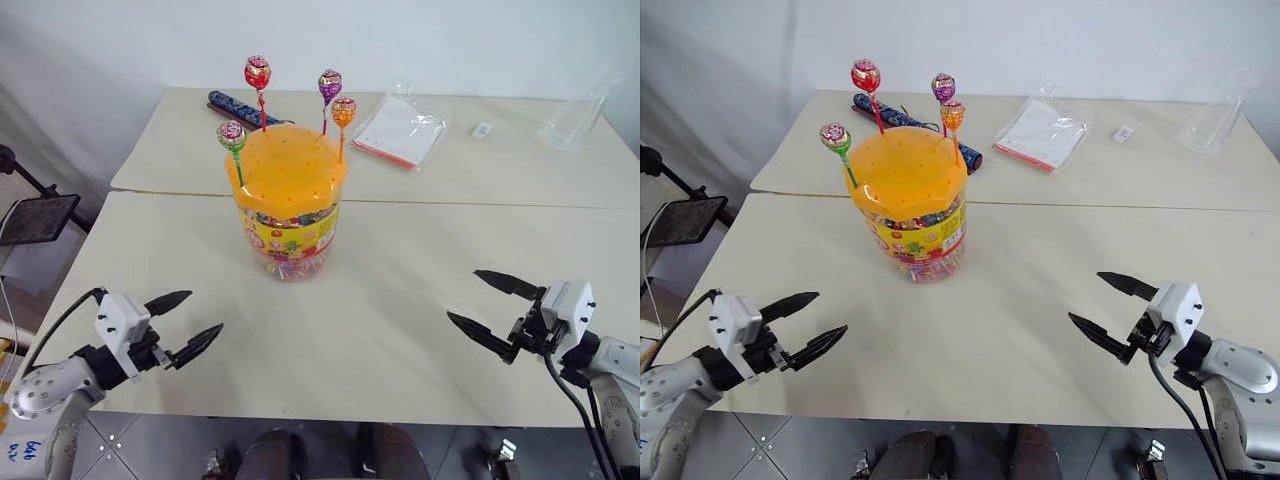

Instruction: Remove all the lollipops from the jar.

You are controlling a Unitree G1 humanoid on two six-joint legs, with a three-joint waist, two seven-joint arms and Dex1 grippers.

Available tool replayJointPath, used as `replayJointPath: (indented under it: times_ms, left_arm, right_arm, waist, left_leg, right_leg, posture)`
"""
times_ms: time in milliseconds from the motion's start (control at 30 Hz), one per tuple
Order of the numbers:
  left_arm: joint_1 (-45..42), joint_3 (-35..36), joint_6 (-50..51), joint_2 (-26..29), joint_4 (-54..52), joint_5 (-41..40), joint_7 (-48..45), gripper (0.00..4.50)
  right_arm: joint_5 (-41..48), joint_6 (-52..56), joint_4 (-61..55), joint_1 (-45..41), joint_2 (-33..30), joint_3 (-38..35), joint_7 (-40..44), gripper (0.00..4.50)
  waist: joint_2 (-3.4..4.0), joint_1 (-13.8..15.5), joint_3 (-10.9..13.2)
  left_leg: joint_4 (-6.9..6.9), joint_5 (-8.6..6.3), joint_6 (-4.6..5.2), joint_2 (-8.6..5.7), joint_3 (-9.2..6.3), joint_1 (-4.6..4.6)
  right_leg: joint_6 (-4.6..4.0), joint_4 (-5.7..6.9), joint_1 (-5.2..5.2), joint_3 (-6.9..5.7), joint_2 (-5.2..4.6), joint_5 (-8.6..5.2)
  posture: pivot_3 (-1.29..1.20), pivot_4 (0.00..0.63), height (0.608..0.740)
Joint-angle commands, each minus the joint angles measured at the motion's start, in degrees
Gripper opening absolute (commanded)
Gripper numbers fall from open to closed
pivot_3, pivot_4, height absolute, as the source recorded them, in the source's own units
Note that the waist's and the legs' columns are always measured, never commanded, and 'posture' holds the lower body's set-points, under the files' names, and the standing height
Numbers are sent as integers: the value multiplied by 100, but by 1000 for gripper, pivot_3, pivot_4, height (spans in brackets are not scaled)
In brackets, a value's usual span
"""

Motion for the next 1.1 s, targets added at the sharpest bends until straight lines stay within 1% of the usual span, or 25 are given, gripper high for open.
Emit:
replayJointPath:
  times_ms: [33,100,167,200,267,333,367,433,467,500,600,700,800,833,900,967,1033,1067,1100]
  left_arm:
    - [115,282,-30,189,18,-98,-221,4489]
    - [-60,553,371,225,1,-670,-228,4489]
    - [-396,841,905,281,13,-1398,-134,4489]
    - [-586,989,1178,328,34,-1837,-144,4489]
    - [-1146,1247,1967,557,139,-2961,-49,4489]
    - [-1676,1330,2444,723,238,-3642,89,4489]
    - [-1898,1285,2597,802,273,-3808,69,4489]
    - [-2458,990,2645,865,394,-3778,-40,4489]
    - [-2824,742,2581,858,509,-3606,-100,4489]
    - [-3180,505,2502,818,631,-3423,-149,4489]
    - [-4029,-41,2349,591,959,-3075,-220,4489]
    - [-4556,-460,2208,317,1189,-2805,-399,4489]
    - [-4850,-759,2141,108,1329,-2617,-632,4489]
    - [-4918,-802,2119,48,1386,-2564,-647,4106]
    - [-5055,-963,1887,-165,1541,-2272,-607,3663]
    - [-5115,-1030,1720,-308,1597,-2074,-584,3062]
    - [-5115,-975,1775,-419,1554,-2147,-564,2510]
    - [-5108,-941,1799,-463,1532,-2184,-547,2151]
    - [-5091,-900,1811,-508,1515,-2210,-509,1928]
  right_arm:
    - [-17,-150,-10,-69,-124,9,238,4500]
    - [320,6,-160,-136,-36,-65,282,4500]
    - [1072,645,-571,-294,138,-223,-151,4500]
    - [1407,865,-813,-345,206,-278,-309,4500]
    - [2057,993,-1369,-468,455,-366,-586,4500]
    - [2484,1234,-1797,-526,527,-403,-868,4500]
    - [2642,1296,-1956,-565,574,-422,-999,4500]
    - [2853,1417,-2267,-640,574,-406,-1195,4500]
    - [2843,1388,-2401,-686,588,-363,-1218,4500]
    - [2824,1363,-2512,-720,603,-315,-1215,4500]
    - [2693,1314,-2706,-773,670,-188,-1265,4500]
    - [2420,1230,-2799,-696,737,-47,-1246,4500]
    - [2221,1139,-2808,-626,814,-27,-1309,4500]
    - [2157,1110,-2802,-615,827,-29,-1304,4500]
    - [2059,1053,-2788,-631,893,-19,-1375,4500]
    - [2023,1035,-2785,-642,944,-14,-1421,4500]
    - [1961,1013,-2782,-632,966,20,-1409,4500]
    - [1943,1005,-2781,-628,974,34,-1412,4500]
    - [1923,997,-2777,-629,983,49,-1413,4500]
  waist:
    - [-1,6,0]
    - [0,10,0]
    - [-1,13,1]
    - [-1,11,0]
    - [-1,19,1]
    - [0,27,1]
    - [0,28,1]
    - [0,25,1]
    - [0,29,1]
    - [0,36,1]
    - [-3,70,0]
    - [-7,85,-1]
    - [-8,97,-1]
    - [-9,101,0]
    - [-9,104,0]
    - [-9,122,-1]
    - [-9,127,-1]
    - [-9,127,-1]
    - [-9,136,-1]
  left_leg:
    - [0,0,0,1,0,0]
    - [0,0,0,2,-1,-1]
    - [1,0,0,4,-3,-1]
    - [2,1,-2,11,-7,-2]
    - [4,2,-8,17,-9,0]
    - [4,2,-18,27,-16,-1]
    - [4,2,-18,25,-17,-1]
    - [4,-1,-21,24,-16,0]
    - [4,-2,-21,20,-13,1]
    - [4,-2,-20,13,-9,-1]
    - [4,5,-12,-2,3,-1]
    - [4,7,-6,-10,17,-1]
    - [4,8,-5,-10,26,-1]
    - [4,8,-5,-9,29,0]
    - [5,8,-5,-4,32,1]
    - [8,10,-7,1,33,2]
    - [9,10,-8,2,35,3]
    - [10,10,-7,4,35,3]
    - [10,10,-7,4,35,3]
  right_leg:
    - [0,-1,0,0,0,0]
    - [0,-1,0,0,0,0]
    - [-1,2,0,1,-1,0]
    - [-3,2,0,5,-8,1]
    - [-8,4,0,7,-6,3]
    - [-12,8,-1,6,3,4]
    - [-12,10,-1,7,4,4]
    - [-12,10,0,8,9,4]
    - [-11,11,0,7,13,4]
    - [-11,12,-1,3,34,4]
    - [-8,12,-4,2,44,5]
    - [-3,6,-6,5,46,7]
    - [0,6,-10,9,49,8]
    - [1,6,-11,12,52,8]
    - [1,5,-11,15,58,8]
    - [1,5,-11,17,64,8]
    - [1,7,-11,20,65,8]
    - [1,7,-11,22,65,8]
    - [1,7,-11,23,65,8]
  posture:
    - [0,150,740]
    - [0,150,740]
    - [0,150,740]
    - [0,150,740]
    - [0,150,740]
    - [0,150,740]
    - [0,150,740]
    - [0,150,740]
    - [0,150,740]
    - [0,150,740]
    - [0,150,740]
    - [0,150,740]
    - [0,150,740]
    - [0,150,740]
    - [0,150,740]
    - [0,150,740]
    - [0,150,740]
    - [0,150,740]
    - [0,150,740]
